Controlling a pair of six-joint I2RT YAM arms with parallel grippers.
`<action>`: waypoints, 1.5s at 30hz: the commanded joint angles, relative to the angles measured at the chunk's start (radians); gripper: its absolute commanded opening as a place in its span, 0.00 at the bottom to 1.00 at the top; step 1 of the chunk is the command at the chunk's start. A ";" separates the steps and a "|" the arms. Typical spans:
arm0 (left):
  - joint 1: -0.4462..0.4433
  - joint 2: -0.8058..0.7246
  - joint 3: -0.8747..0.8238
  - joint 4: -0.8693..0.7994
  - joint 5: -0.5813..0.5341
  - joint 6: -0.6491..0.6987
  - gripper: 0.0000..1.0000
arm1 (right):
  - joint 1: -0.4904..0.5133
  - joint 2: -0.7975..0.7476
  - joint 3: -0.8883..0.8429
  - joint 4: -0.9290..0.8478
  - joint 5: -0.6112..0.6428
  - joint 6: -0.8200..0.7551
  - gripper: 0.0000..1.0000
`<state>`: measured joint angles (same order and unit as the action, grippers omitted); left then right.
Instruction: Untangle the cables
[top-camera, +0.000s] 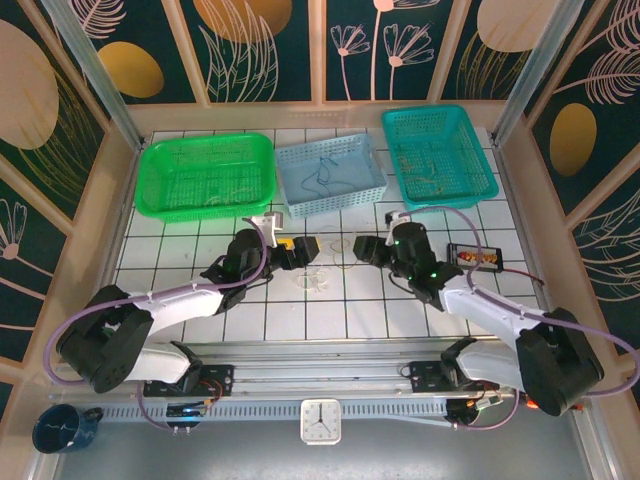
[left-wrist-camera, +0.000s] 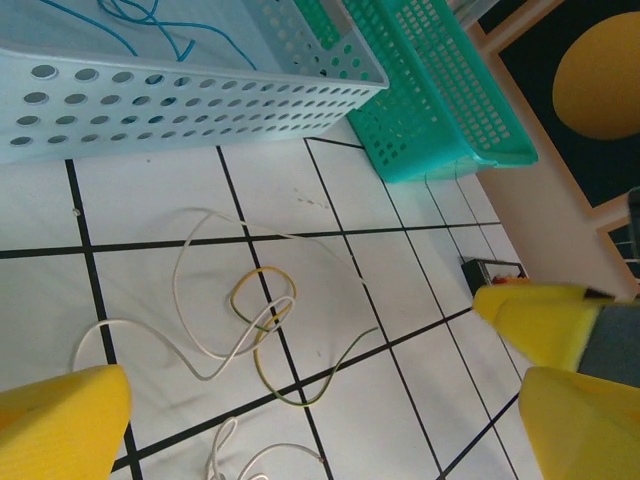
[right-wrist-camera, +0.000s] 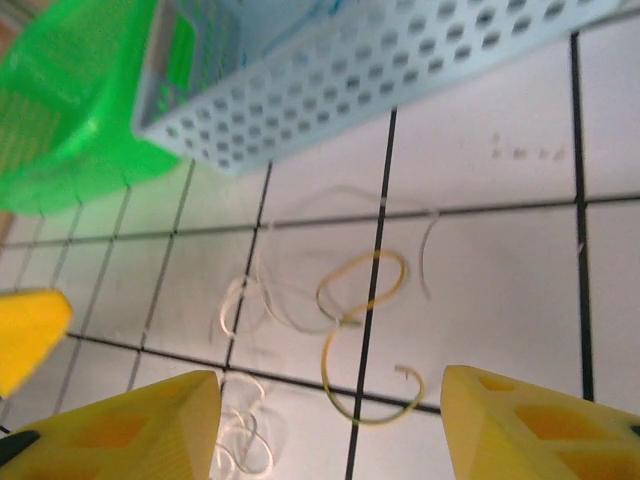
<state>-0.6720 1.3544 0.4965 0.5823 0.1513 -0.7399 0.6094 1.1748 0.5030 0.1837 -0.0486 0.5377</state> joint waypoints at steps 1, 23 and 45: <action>0.005 0.002 0.000 0.005 0.000 0.016 0.99 | 0.043 0.059 -0.018 0.029 0.097 0.015 0.58; 0.007 0.037 0.015 0.013 0.051 0.016 0.99 | 0.059 0.368 0.105 0.107 0.127 -0.038 0.08; 0.005 -0.056 -0.039 0.122 0.039 0.223 0.99 | 0.072 -0.013 0.383 -0.194 0.076 -0.125 0.00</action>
<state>-0.6720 1.3331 0.4805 0.6476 0.2005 -0.5930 0.6727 1.1656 0.8551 0.0429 0.0498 0.4400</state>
